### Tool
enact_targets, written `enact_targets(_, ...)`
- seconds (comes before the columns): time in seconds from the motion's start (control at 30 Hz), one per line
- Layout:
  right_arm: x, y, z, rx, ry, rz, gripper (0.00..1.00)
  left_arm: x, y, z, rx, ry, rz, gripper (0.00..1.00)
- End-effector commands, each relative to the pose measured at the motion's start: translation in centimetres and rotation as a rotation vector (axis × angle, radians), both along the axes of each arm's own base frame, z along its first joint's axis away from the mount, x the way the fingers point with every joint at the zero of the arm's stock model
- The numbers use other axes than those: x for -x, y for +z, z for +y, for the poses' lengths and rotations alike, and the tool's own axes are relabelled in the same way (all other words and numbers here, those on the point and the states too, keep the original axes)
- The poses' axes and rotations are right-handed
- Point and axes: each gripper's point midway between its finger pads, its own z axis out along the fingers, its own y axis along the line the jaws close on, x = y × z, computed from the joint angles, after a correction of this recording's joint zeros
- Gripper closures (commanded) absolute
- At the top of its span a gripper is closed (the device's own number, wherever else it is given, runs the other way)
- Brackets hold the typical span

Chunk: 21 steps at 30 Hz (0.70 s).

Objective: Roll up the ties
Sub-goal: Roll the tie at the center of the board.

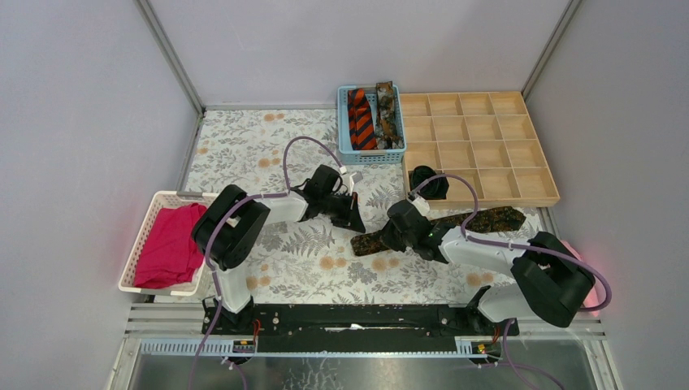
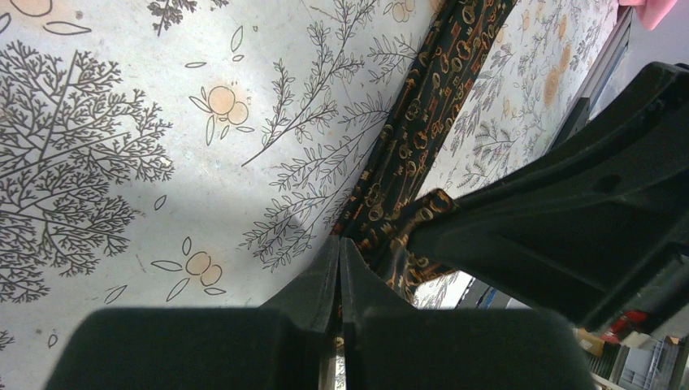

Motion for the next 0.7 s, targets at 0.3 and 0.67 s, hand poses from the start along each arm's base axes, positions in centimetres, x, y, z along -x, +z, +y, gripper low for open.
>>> enact_targets(0.3, -1.3, -1.4, -1.9, 0.219, 0.015, 0.01, 0.68, 0.4, 0.5, 0.1, -0.018, -0.005, -0.032, 0.95)
enact_targets(0.67, -2.6, 1.4, -0.9, 0.255, 0.108, -0.062, 0.46, 0.8, -0.7, 0.1, -0.025, -0.011, -0.008, 0.95)
